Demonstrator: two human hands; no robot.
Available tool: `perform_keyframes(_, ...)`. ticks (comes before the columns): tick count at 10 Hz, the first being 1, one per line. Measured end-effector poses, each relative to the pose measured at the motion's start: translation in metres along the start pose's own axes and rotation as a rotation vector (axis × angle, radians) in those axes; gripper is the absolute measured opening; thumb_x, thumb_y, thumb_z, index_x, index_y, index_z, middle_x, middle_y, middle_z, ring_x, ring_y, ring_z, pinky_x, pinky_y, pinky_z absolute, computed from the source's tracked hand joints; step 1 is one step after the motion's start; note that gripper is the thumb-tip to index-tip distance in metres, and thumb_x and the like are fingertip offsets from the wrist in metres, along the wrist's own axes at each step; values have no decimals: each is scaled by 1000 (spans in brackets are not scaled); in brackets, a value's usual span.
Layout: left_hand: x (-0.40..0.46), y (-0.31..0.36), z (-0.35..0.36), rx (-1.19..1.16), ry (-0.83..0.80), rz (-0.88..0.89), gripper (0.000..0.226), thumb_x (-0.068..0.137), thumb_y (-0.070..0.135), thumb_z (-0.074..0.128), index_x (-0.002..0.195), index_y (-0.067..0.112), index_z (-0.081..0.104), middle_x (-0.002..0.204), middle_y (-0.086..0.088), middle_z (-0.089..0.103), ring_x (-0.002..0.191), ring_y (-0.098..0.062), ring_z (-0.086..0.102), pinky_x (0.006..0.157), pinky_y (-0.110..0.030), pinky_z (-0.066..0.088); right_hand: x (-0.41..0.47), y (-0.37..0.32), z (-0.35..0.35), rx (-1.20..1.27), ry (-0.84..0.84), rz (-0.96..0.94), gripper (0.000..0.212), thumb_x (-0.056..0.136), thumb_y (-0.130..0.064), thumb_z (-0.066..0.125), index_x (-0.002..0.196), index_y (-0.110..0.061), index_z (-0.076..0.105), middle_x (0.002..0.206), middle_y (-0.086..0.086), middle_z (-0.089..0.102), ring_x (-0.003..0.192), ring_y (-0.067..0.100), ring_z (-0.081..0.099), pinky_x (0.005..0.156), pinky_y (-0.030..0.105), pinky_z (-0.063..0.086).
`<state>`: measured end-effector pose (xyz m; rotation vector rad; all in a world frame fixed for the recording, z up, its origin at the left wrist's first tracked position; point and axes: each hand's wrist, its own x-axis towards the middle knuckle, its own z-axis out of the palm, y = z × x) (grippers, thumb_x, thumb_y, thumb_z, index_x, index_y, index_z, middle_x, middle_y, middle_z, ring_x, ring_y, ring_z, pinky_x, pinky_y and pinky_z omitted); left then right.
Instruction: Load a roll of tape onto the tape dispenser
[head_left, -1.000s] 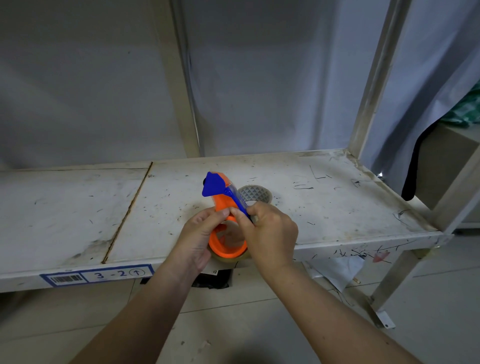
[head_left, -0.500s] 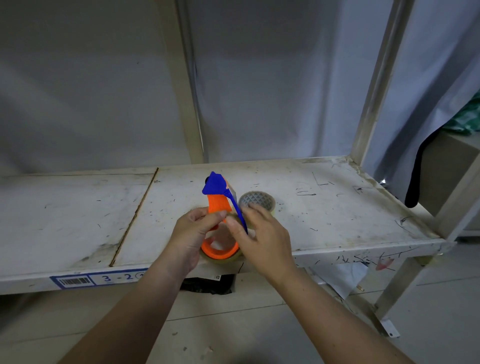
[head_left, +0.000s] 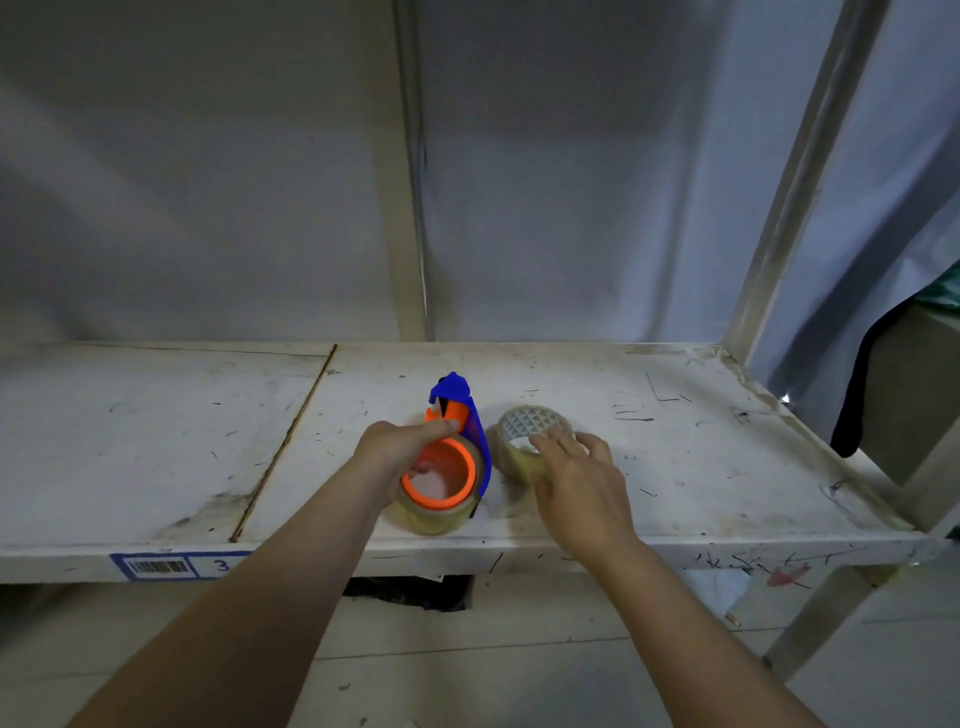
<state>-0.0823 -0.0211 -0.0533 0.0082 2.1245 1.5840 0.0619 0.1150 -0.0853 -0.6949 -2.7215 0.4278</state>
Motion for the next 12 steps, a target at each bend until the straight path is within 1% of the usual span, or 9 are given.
perform_keyframes(1,9,-1,7,18,-21,-12,69,61,45,81,110,1,60,105,-16,68,83,-25,66,75,-34,50,2,0,4,-85,-40,-2,45,92,-18,46,136,-25,45,148,-2,42,138,29,27,99,44,40)
perform_keyframes(2,15,-1,15,64,-25,12,64,64,48,78,106,5,57,106,-14,63,81,-23,59,72,-34,49,3,2,6,-115,-2,47,44,88,-8,48,130,-21,52,139,1,52,130,34,38,91,44,45)
perform_keyframes(3,21,1,21,80,4,51,60,64,48,78,101,6,58,105,-12,62,88,-25,58,72,-35,51,6,6,8,-114,59,79,41,84,0,49,121,-15,59,125,5,61,104,35,55,71,36,46)
perform_keyframes(4,24,2,27,190,59,82,62,62,56,75,98,6,62,102,-11,66,90,-27,61,77,-38,50,6,7,7,-105,88,72,37,85,0,50,118,-13,60,121,8,62,89,33,60,63,29,37)
perform_keyframes(6,21,-1,31,317,109,143,54,73,57,65,99,10,61,104,-9,64,91,-25,58,77,-36,47,6,4,8,-98,99,57,39,84,1,49,120,-12,59,122,8,63,90,32,62,69,32,46)
perform_keyframes(7,17,-4,27,254,148,187,63,76,57,61,118,11,56,119,-9,61,104,-27,57,84,-38,48,6,4,6,-97,87,53,42,83,2,48,121,-12,59,125,7,61,92,34,63,69,31,44)
perform_keyframes(9,-6,-2,11,161,285,208,52,89,45,47,128,10,50,129,-9,56,113,-25,52,86,-35,42,0,4,-2,-88,116,53,41,87,-6,52,127,-15,54,138,3,52,91,30,64,69,31,48)
perform_keyframes(11,-57,10,1,176,273,260,48,92,30,44,135,9,43,134,-11,51,104,-23,49,78,-31,37,-20,-5,-32,41,197,62,41,92,-11,49,133,-15,51,143,5,50,113,27,58,88,36,50)
perform_keyframes(12,-97,25,-3,121,218,335,47,93,29,45,137,14,41,135,-6,50,111,-20,49,80,-30,37,-37,-14,-60,207,293,85,36,95,-21,49,130,-17,54,137,3,54,114,23,57,86,32,45)
